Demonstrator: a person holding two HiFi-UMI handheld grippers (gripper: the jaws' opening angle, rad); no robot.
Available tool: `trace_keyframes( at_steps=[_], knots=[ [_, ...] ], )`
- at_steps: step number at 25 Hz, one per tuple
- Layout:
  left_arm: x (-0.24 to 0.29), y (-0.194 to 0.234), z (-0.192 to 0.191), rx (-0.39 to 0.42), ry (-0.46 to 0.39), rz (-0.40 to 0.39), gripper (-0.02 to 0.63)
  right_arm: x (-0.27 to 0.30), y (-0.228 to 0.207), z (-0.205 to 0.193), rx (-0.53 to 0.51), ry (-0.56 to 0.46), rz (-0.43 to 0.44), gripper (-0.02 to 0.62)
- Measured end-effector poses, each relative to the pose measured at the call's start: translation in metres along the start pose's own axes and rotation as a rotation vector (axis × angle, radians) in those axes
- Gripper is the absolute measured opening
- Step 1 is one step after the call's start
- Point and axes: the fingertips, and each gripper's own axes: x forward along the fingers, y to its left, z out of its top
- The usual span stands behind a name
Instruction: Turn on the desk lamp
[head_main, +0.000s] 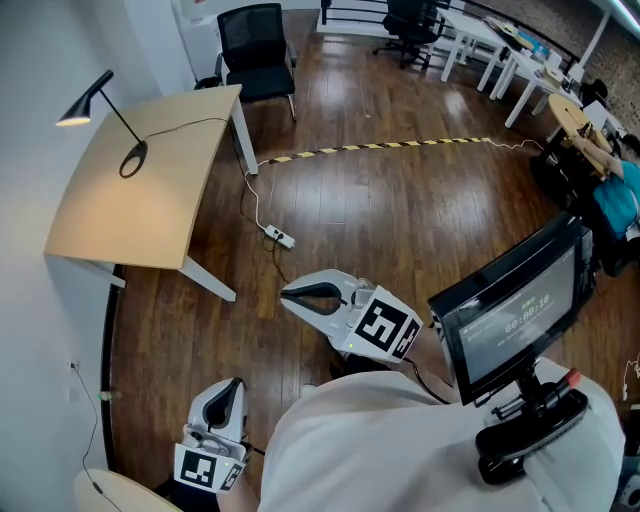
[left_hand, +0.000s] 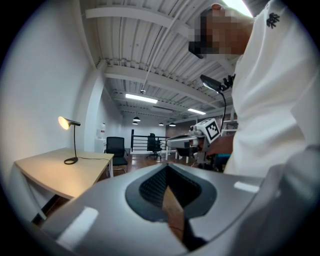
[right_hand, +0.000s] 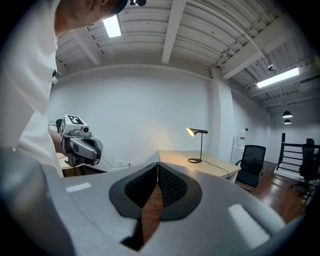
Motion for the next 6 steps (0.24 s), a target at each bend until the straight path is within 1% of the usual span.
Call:
trace_keyframes(
  at_steps=[6],
  knots=[
    [0.0034,-0.0009,-0.0040,0.000,0.002,0.002,0.017,-0.0013,-0.0016,-0.0041,-0.003,-0.003,0.001,0.005]
  ],
)
